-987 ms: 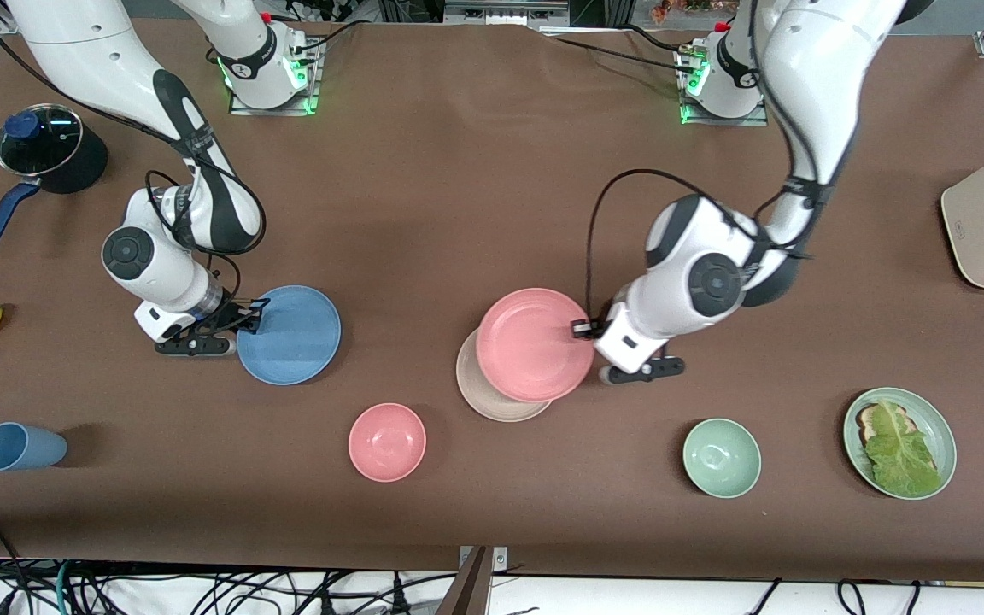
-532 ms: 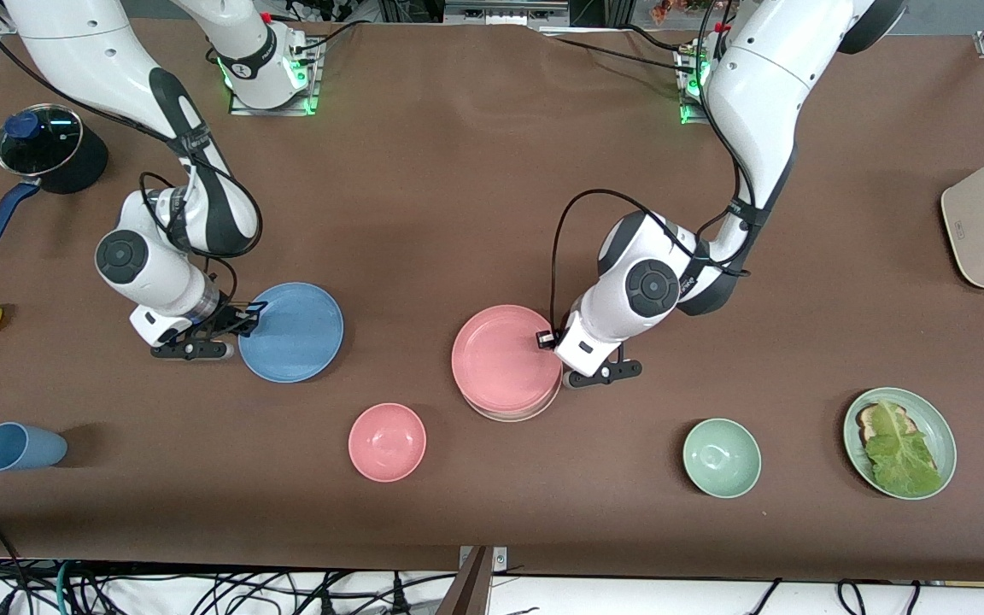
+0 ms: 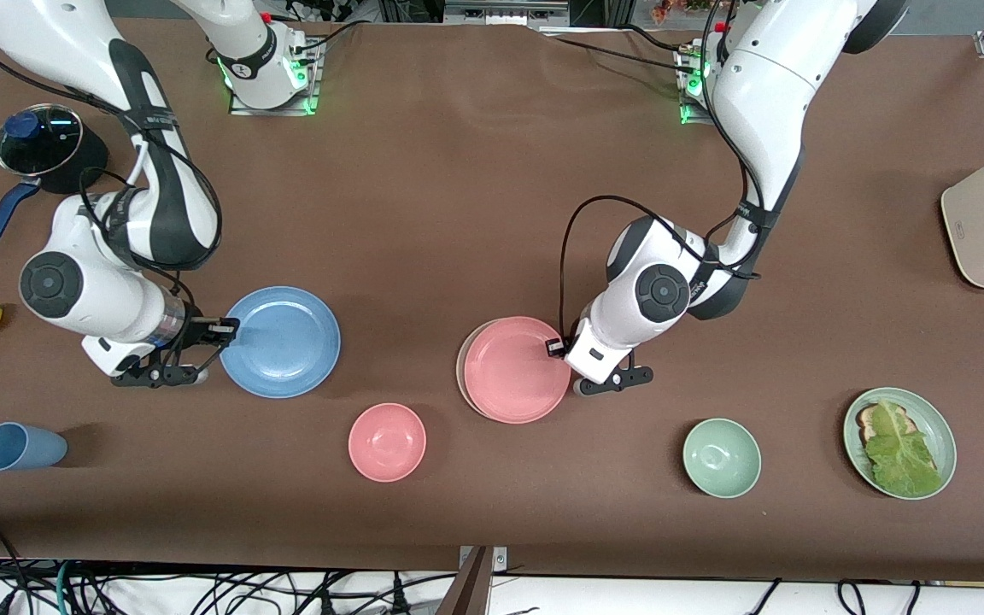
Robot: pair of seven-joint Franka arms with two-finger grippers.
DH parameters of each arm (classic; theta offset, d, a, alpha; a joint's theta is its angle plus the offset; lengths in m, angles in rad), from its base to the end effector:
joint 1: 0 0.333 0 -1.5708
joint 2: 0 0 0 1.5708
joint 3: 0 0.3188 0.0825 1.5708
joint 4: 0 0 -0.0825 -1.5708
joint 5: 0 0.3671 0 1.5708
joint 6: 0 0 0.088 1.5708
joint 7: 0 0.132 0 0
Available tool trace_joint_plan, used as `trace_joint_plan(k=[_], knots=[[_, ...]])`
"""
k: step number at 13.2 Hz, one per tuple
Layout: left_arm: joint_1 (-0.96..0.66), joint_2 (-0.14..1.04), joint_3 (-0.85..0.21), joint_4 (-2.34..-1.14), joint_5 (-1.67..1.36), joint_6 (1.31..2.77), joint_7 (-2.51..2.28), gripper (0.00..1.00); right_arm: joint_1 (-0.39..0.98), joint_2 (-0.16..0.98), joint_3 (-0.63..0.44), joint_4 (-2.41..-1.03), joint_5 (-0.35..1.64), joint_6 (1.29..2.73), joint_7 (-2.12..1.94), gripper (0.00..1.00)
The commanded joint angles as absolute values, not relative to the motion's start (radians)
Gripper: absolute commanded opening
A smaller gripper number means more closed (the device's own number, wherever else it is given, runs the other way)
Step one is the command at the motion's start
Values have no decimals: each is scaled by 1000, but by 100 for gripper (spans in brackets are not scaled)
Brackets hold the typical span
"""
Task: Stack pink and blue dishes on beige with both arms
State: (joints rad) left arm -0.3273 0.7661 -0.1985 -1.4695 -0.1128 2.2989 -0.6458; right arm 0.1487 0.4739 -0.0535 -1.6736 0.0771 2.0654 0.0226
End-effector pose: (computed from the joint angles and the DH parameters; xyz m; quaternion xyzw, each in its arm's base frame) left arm 0.6308 -0.3430 0.2268 0.9853 0.1247 -0.0304 0.1127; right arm 0.6448 0.0706 0.3097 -0.9988 -0.0190 0.0417 0.0184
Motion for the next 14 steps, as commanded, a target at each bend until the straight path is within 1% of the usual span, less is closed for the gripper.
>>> trace_joint_plan(k=[1,4,7,9,12,14], knots=[[-331,772,-193,-1442,-86,2286,-647,100,149,479,-44,-1560,112,1916,3,0],[-278,740,-193,-1453,-83,2273,-646,100,152,472,-37,-1491,124,1801,17,0],[-209,698,-193,-1457,-83,2186,-641,100,167,471,27,-1491,251,1804,115,0],[-145,677,-193,-1459,-83,2111,-551,100,237,471,35,-1491,244,1816,239,0],[-34,652,-193,-1460,-83,2007,-389,100,366,482,34,-1497,215,1910,404,0],[39,635,-192,-1460,-69,1945,-304,100,464,514,34,-1496,175,1991,551,0]])
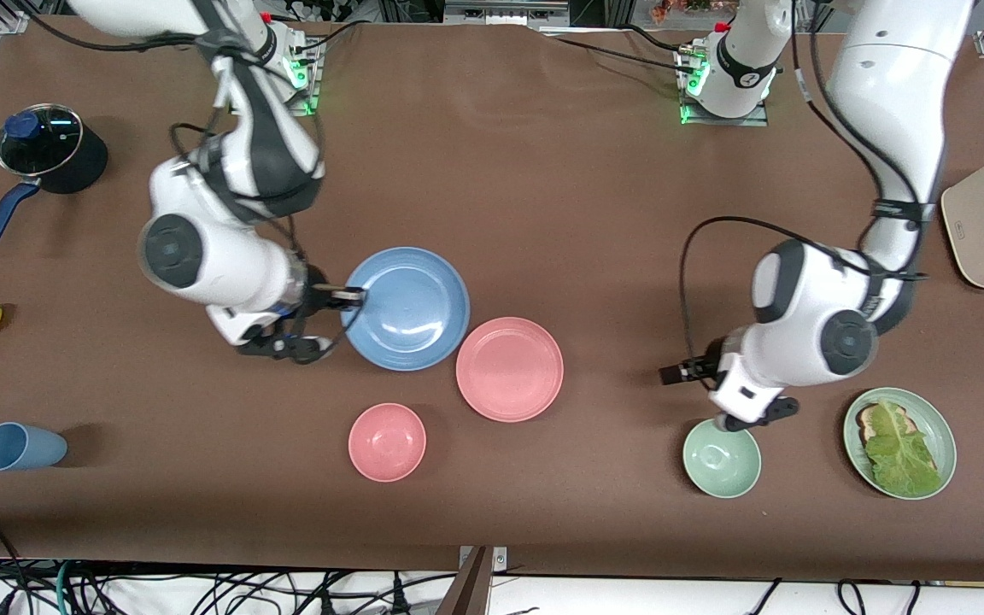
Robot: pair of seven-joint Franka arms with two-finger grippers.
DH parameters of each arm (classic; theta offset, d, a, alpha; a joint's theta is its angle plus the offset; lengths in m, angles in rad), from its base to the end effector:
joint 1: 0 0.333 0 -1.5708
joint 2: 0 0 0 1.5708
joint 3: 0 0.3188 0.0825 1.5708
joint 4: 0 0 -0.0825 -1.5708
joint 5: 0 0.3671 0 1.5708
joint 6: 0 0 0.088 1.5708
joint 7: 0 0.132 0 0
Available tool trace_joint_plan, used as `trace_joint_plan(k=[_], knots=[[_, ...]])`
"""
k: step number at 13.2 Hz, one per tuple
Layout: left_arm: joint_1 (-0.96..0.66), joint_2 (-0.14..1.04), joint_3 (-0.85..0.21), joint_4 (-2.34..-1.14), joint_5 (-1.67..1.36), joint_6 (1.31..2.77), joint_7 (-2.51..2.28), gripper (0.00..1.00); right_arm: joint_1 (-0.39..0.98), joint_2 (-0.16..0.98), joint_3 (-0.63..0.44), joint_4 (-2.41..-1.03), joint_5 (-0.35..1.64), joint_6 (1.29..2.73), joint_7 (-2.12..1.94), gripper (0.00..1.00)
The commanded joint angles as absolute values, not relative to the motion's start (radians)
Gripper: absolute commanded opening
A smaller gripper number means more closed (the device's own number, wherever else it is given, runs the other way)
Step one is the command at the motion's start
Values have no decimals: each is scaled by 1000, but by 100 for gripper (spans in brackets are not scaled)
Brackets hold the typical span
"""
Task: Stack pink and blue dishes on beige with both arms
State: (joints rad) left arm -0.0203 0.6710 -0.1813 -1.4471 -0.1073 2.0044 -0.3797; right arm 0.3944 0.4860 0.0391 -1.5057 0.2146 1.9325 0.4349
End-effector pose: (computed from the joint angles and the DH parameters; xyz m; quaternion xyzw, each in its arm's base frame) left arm 0.6808 -0.1273 0.2770 0.9847 0.1294 -0.0798 0.0850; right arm 0.6028 0.2966 0.3672 -0.9927 0.0435 0.0722 0.0857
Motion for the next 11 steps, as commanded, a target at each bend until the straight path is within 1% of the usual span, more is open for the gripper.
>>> trace_joint_plan(k=[1,4,7,9,11], knots=[[82,626,-193,-1459,-48,1919,-248,100,504,532,34,-1496,151,2032,618,0],[179,598,-195,-1457,-9,1856,-152,100,548,610,34,-1493,123,2147,693,0],[213,514,-184,-1457,38,1758,-7,100,572,713,34,-1489,126,2328,718,0],[201,383,-152,-1521,43,1718,17,100,581,730,32,-1479,123,2359,738,0],[149,216,-100,-1642,43,1713,17,100,581,747,32,-1444,124,2358,741,0]])
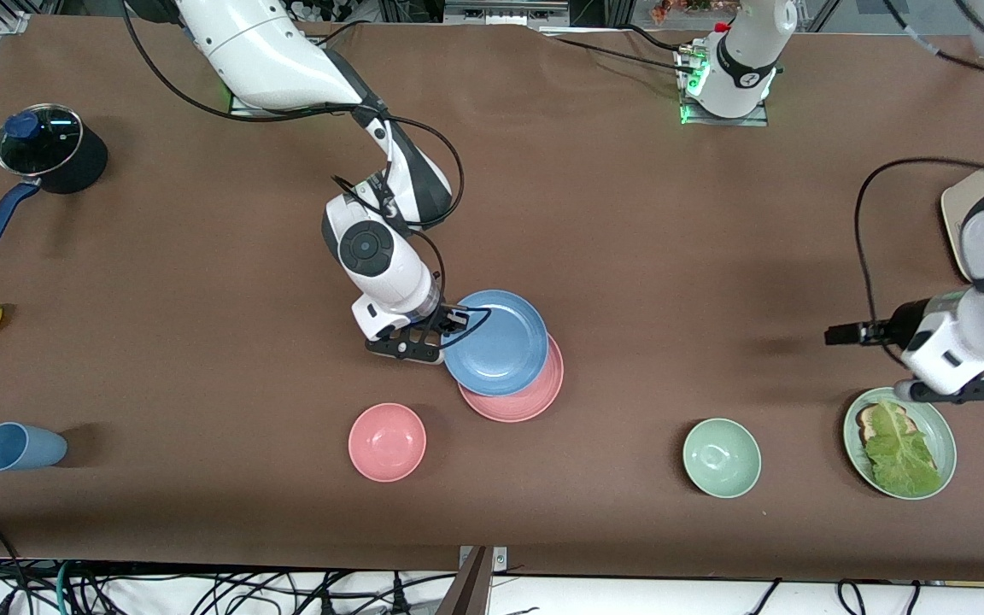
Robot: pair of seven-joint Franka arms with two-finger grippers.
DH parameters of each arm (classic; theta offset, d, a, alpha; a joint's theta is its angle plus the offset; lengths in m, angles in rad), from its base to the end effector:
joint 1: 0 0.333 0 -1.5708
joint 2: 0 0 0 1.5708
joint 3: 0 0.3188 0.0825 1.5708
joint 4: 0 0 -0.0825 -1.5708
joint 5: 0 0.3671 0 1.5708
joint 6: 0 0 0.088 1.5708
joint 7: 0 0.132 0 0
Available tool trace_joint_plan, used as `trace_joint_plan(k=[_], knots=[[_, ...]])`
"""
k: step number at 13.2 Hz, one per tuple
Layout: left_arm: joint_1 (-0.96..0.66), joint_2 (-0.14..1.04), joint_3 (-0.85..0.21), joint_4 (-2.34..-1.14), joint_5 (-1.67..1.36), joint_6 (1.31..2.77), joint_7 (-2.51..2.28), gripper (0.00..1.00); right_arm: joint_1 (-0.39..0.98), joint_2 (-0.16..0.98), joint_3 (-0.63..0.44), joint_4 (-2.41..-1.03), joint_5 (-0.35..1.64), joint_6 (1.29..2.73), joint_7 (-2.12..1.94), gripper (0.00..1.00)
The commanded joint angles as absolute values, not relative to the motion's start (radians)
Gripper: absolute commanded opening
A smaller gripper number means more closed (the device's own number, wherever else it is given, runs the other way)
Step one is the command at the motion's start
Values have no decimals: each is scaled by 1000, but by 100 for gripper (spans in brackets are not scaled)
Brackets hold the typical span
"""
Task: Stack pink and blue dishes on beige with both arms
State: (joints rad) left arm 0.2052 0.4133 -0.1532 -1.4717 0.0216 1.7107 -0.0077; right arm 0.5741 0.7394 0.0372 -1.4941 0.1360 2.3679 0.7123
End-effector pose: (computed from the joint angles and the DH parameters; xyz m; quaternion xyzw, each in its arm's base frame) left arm 0.6398 0.0490 0.4141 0.9957 0.0311 -0.0842 0.0224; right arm 0.5908 0.4134 0.2337 -0.9906 0.1011 -0.0142 0.0906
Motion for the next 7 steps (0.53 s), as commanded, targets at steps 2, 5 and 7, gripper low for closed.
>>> trace_joint_plan(k=[2,5,7], knots=[[83,106,-45,-1719,40,1707,18,100,581,794,32,-1370,124,2355,742,0],[60,13,-23,-1710,29,1603,24,100,581,842,31,-1336,121,2371,745,0],[38,3,-12,-1681,29,1577,29,100,586,847,31,-1336,121,2381,746,0]])
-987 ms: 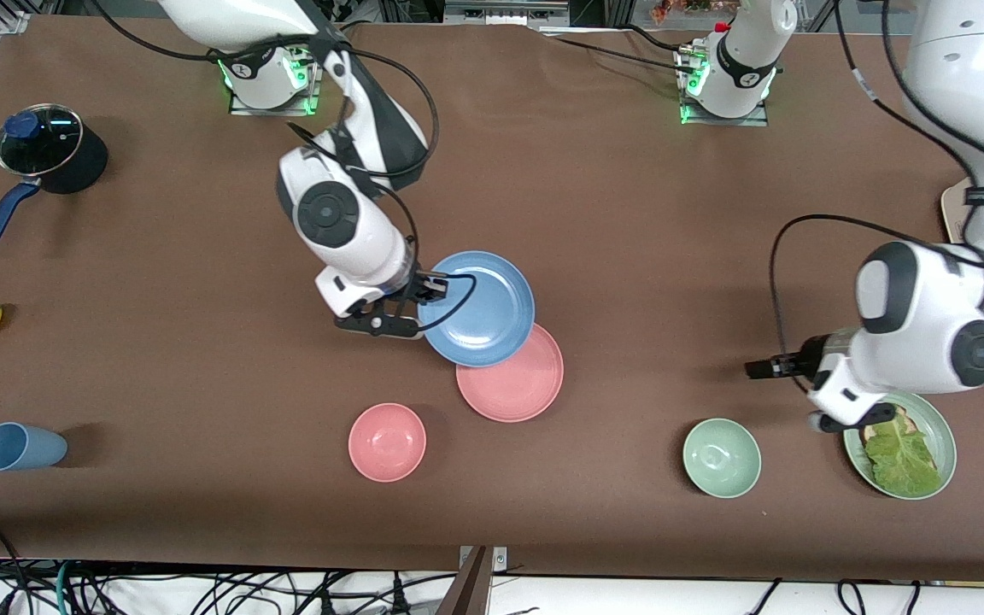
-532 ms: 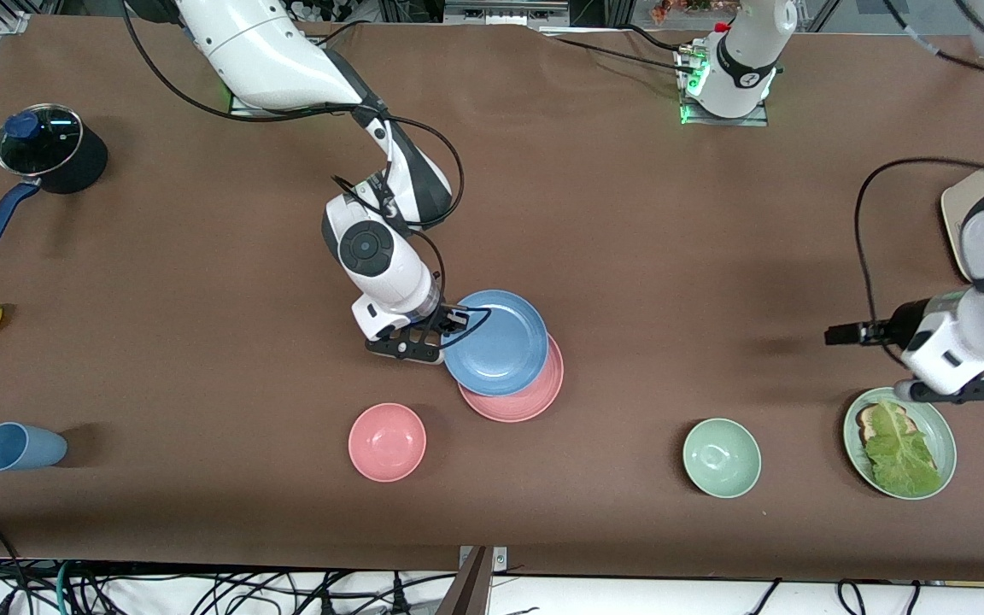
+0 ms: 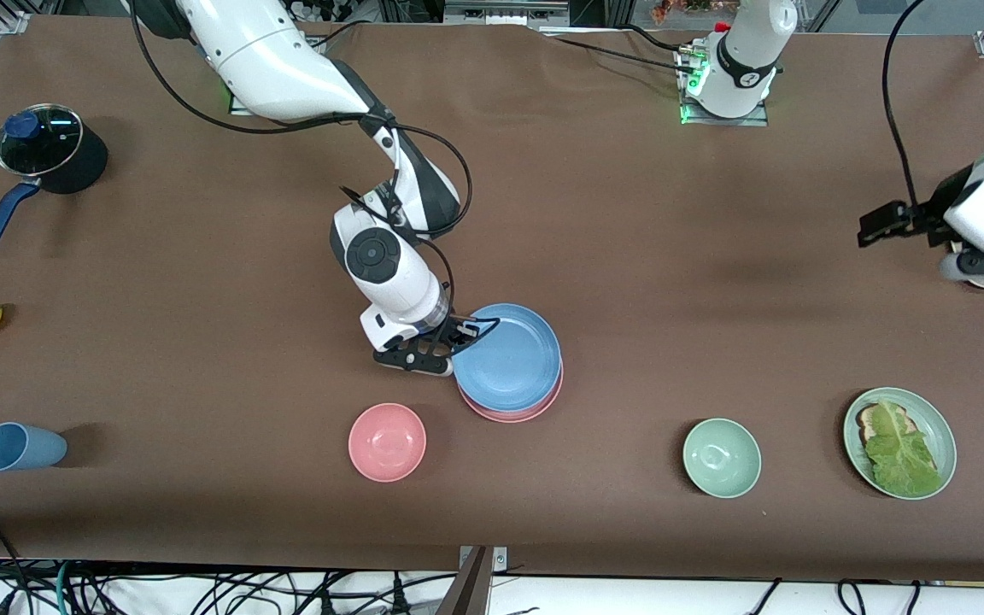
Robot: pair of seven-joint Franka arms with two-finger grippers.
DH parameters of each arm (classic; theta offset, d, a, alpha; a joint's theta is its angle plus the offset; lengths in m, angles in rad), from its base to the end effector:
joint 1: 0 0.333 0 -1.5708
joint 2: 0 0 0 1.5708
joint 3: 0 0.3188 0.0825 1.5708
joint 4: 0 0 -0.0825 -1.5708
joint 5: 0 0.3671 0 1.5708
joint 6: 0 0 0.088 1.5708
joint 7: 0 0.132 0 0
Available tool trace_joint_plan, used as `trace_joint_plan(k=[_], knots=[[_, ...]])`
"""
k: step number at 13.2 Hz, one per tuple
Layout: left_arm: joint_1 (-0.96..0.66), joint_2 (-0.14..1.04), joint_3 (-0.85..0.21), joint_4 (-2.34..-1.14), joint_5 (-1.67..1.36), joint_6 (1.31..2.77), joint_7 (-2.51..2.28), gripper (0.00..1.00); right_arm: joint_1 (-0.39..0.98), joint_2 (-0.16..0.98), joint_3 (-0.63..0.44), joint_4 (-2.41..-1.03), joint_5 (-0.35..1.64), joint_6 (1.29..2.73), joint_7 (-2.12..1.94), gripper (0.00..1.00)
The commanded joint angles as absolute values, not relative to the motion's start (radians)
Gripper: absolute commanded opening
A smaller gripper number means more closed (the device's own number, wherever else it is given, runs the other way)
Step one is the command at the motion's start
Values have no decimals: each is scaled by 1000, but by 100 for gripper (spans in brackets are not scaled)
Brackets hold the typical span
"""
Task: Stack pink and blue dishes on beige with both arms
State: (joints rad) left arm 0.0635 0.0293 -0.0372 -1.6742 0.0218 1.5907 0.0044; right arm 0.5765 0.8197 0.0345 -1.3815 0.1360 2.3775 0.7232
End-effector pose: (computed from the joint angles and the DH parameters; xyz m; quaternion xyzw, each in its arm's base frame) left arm 0.5389 0.0173 0.5414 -0.9983 -0.0101 0.0565 0.0095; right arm 0.6108 0.4257 0.2265 -0.9884 0.1069 -0.0298 0.1039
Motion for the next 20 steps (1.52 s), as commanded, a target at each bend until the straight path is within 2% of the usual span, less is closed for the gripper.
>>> trace_joint_plan(k=[1,3,4,5,6,7,8,12,13,16,17,20], knots=[[28,3,-12,-1652,26,1560,31,100,586,847,31,-1338,121,2382,744,0],[23,6,-3,-1559,-23,1475,35,100,584,850,29,-1332,121,2388,739,2],[21,6,-3,-1530,-23,1435,37,100,584,851,28,-1328,121,2405,733,9],[18,8,-3,-1510,-23,1418,38,100,584,857,26,-1324,120,2419,732,20],[12,12,-3,-1503,-20,1416,52,100,583,864,26,-1322,103,2422,732,38],[3,17,-3,-1502,-12,1416,63,100,584,864,26,-1322,85,2419,733,52],[2,31,-3,-1502,-15,1419,61,100,583,858,26,-1322,81,2407,732,64],[18,49,-5,-1482,-11,1428,77,100,548,809,-15,-1287,81,2223,642,81],[20,51,-5,-1482,-15,1437,77,100,520,783,-20,-1281,87,2174,571,100],[25,52,-3,-1482,-15,1463,77,100,395,695,-18,-1293,94,2096,509,100],[25,52,-3,-1482,-15,1465,77,100,362,663,-18,-1293,94,2024,509,100],[23,57,-5,-1483,-11,1468,78,100,350,545,-81,-1308,91,1843,374,100]])
